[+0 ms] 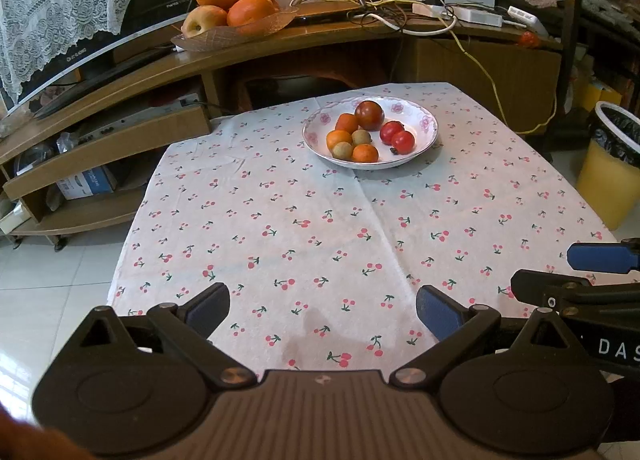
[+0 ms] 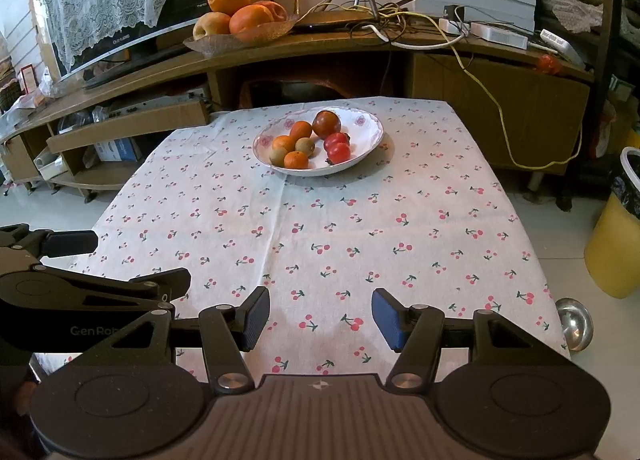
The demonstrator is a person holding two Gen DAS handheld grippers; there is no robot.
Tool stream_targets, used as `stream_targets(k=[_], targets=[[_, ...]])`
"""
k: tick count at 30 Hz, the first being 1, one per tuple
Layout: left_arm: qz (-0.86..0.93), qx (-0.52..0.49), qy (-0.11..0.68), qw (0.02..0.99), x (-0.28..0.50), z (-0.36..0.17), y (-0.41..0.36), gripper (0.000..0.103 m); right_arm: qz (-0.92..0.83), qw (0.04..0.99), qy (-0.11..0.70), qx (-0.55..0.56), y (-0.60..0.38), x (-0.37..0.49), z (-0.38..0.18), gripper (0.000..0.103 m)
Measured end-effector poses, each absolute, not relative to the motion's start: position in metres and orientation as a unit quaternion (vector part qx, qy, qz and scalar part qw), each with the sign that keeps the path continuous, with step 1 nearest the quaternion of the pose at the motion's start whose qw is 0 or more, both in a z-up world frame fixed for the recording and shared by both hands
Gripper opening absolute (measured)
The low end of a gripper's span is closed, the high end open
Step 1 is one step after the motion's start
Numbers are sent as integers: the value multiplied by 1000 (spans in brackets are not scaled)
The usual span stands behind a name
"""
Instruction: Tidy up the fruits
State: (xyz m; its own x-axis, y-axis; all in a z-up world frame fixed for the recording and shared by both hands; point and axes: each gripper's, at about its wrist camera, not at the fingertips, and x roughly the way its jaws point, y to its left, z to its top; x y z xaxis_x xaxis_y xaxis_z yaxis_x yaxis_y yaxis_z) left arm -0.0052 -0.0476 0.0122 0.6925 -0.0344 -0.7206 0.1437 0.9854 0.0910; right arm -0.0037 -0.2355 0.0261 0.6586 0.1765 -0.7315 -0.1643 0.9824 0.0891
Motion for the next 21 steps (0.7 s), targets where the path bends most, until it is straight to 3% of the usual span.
stream_targets(k=[21], targets=[[-45,77,387,918,-7,10,-47,103,94,910,403,8,-235,-4,25,58]])
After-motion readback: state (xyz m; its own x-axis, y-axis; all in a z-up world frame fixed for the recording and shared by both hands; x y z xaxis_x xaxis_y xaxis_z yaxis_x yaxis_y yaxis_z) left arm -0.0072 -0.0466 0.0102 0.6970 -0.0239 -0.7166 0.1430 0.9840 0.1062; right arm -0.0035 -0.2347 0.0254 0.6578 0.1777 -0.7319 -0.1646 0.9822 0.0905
